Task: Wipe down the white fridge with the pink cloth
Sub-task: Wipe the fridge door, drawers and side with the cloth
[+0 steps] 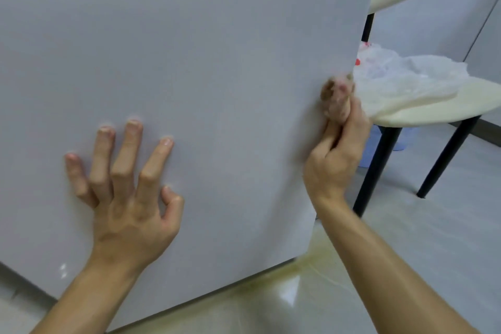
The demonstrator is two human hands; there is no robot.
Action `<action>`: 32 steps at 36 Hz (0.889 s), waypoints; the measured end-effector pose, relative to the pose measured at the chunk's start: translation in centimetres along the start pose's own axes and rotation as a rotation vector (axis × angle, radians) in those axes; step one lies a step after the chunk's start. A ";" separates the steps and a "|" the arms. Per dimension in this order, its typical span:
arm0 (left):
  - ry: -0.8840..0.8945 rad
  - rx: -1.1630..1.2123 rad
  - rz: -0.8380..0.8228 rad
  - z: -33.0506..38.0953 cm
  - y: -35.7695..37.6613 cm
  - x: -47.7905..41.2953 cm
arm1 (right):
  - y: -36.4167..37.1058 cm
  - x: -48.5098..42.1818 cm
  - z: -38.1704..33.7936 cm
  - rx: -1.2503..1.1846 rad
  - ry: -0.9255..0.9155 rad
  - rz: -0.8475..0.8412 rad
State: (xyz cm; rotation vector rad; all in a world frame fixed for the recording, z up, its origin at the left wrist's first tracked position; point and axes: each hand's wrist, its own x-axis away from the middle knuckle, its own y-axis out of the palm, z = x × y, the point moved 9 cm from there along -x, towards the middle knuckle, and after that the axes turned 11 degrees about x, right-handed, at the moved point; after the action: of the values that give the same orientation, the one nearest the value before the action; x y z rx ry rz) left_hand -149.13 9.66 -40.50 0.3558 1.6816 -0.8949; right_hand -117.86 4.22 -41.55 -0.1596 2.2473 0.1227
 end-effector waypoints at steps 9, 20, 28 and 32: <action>-0.023 -0.010 0.020 0.2 0.3 0.0 | -0.9 10.6 7.1 0.111 0.318 -0.274; 0.000 -0.023 -0.058 -0.7 -1.0 0.1 | 0.3 9.5 5.3 0.073 0.722 -0.130; -0.049 -0.070 -0.068 -3.9 -3.6 -0.1 | 2.0 4.5 -2.0 0.055 0.536 0.021; -0.078 -0.092 -0.052 -6.1 -5.6 -0.1 | 2.7 2.6 -4.8 0.025 0.464 0.066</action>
State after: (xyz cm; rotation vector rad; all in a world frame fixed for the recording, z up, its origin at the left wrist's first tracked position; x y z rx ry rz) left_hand -157.01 10.33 -37.91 0.2132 1.6598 -0.8552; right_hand -123.58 5.97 -40.46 -0.1080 2.7169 0.0996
